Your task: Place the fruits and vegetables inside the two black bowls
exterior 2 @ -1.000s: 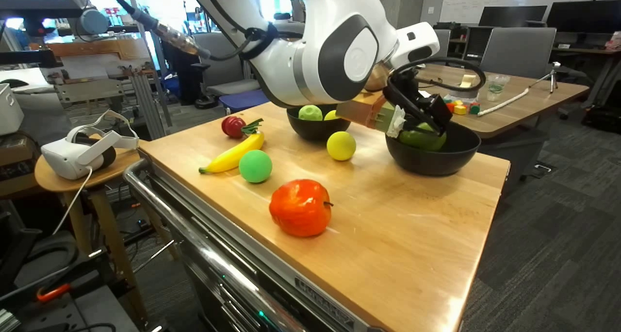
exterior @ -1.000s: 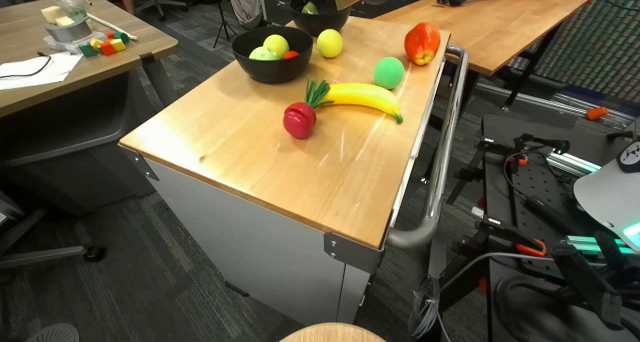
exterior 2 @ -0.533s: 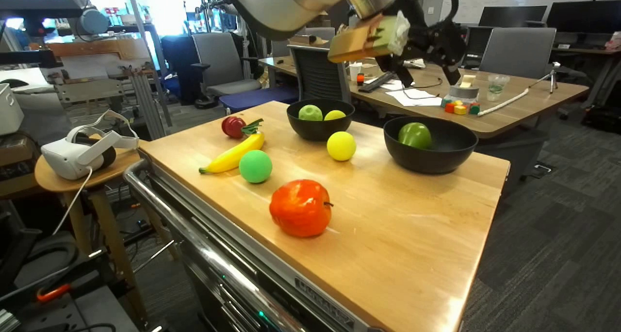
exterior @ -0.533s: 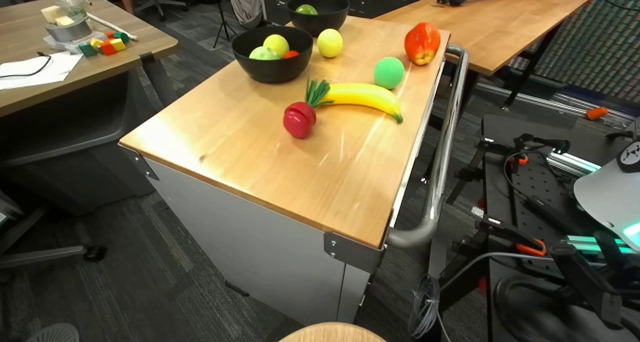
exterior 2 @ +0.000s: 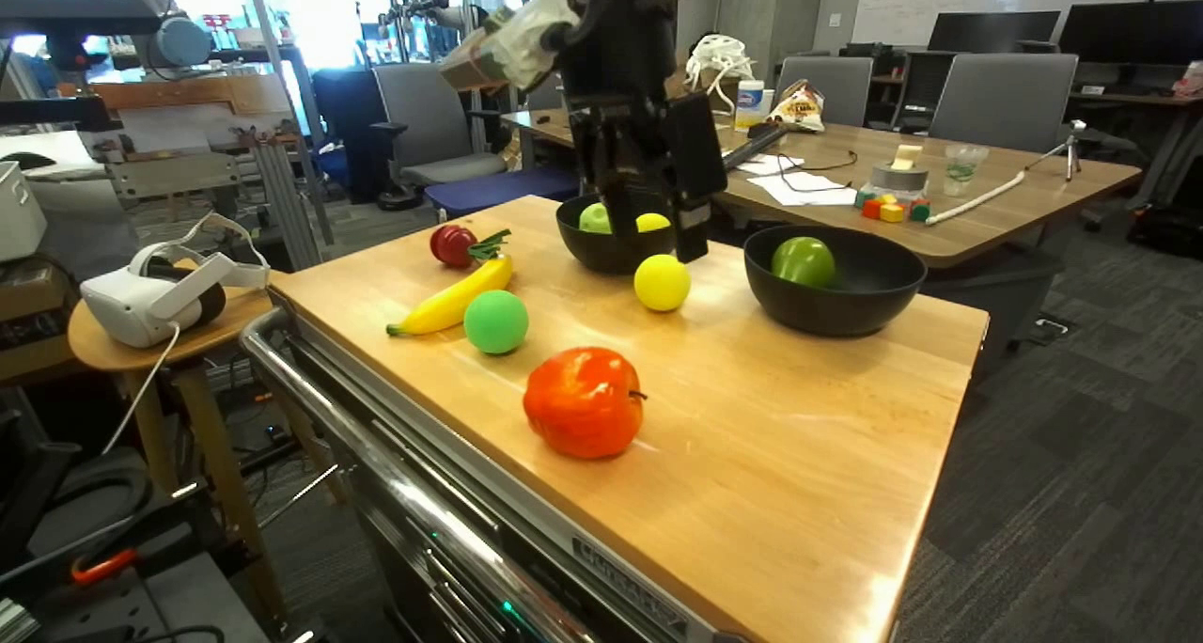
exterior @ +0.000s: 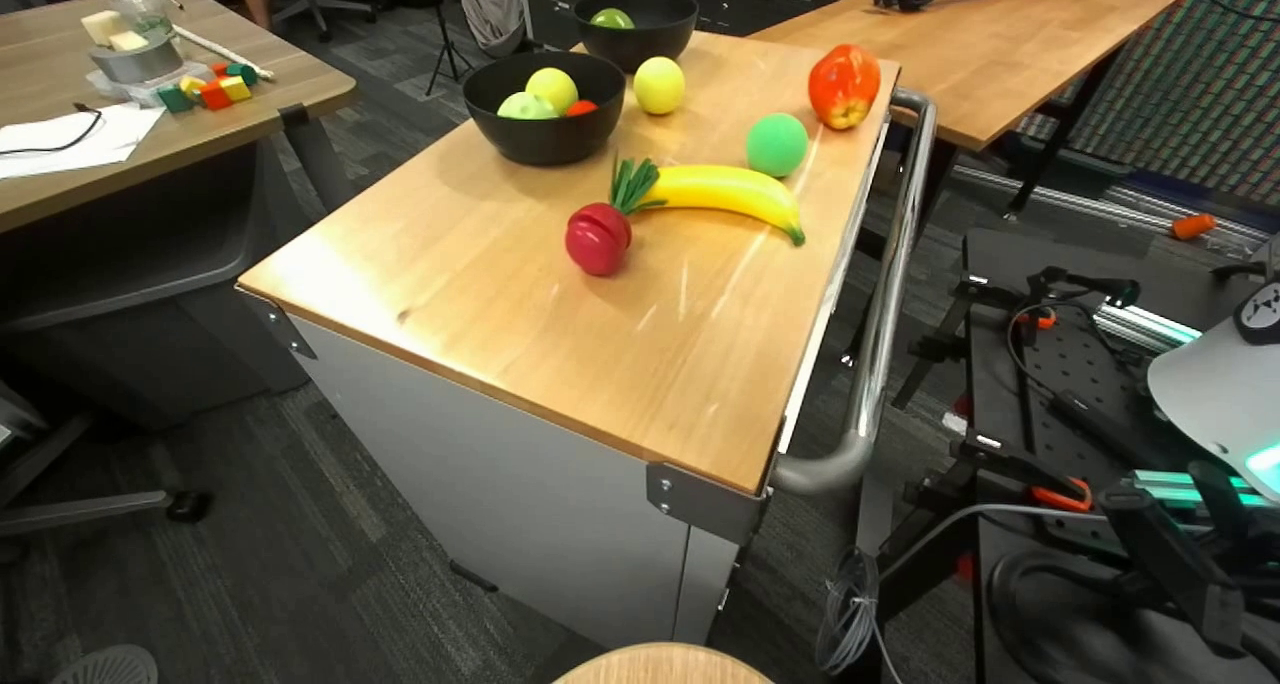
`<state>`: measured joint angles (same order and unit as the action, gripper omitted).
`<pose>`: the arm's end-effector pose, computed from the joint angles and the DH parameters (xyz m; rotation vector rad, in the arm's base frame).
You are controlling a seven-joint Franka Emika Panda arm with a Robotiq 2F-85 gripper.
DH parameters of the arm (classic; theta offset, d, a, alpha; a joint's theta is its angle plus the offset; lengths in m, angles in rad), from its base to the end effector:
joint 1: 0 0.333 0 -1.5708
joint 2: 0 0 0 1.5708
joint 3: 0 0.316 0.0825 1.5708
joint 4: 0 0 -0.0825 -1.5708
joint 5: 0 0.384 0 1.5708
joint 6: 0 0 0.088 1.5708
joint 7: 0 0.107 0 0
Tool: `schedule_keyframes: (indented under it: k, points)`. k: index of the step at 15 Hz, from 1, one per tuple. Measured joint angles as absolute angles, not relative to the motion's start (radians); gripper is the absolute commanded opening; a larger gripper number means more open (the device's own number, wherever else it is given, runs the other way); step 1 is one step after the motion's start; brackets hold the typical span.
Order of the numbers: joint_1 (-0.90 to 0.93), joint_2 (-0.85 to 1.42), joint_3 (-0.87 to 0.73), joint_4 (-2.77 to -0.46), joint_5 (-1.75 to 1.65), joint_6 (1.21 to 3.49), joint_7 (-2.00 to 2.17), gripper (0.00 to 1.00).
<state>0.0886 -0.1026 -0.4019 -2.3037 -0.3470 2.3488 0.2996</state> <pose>0.4854 -0.1642 0.3995 2.8559 -0.5593 0.2063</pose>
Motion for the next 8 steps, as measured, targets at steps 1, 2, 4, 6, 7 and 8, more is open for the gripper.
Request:
schedule_keyframes:
  k: [1, 2, 4, 6, 7, 8]
  points:
    - [0.056, -0.105, -0.371, -2.306, -0.347, 2.349, 0.299, 1.00]
    - [0.042, -0.098, -0.357, -2.298, -0.347, 2.350, 0.299, 1.00]
    - [0.020, -0.084, -0.337, -2.288, -0.347, 2.349, 0.299, 1.00]
    - [-0.030, -0.072, -0.289, -2.287, -0.351, 2.338, 0.306, 1.00]
    - [-0.051, -0.063, -0.274, -2.287, -0.344, 2.332, 0.310, 1.00]
    - [-0.068, -0.053, -0.267, -2.288, -0.318, 2.332, 0.311, 1.00]
